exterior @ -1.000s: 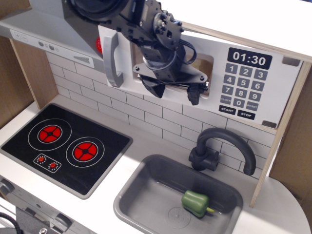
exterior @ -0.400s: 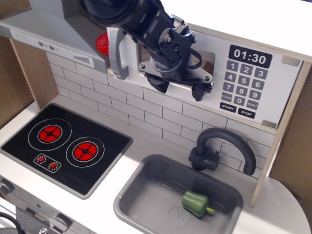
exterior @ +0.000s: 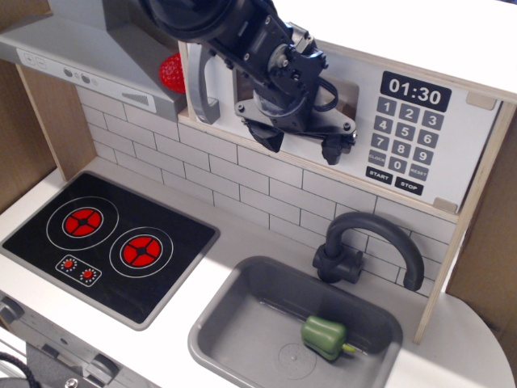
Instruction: Close microwave
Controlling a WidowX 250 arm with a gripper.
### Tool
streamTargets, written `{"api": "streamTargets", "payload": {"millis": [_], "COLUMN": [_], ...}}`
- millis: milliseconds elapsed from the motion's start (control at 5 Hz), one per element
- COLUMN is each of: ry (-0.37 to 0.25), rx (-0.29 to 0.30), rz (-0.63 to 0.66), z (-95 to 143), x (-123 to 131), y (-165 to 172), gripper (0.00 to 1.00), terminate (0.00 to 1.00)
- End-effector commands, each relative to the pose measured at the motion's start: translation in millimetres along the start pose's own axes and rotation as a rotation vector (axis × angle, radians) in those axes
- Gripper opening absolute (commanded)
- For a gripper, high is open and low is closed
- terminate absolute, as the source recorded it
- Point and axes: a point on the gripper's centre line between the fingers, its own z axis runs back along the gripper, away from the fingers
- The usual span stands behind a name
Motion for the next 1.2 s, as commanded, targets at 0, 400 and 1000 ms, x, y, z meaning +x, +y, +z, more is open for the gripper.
{"api": "streamTargets", "payload": {"millis": [0,400,1000], "ry": [0.156,0.321,0.321], "rx": [-0.051,-0.058,-0.058], "rz": [0.008,-0.002,-0.002], "z": [25.0,57.3,57.3], "x": [-21.9,-65.5,-65.5], "y": [12.0,24.9,24.9], "gripper": [1.0,1.0,1.0], "terminate": [0.0,0.0,1.0]}}
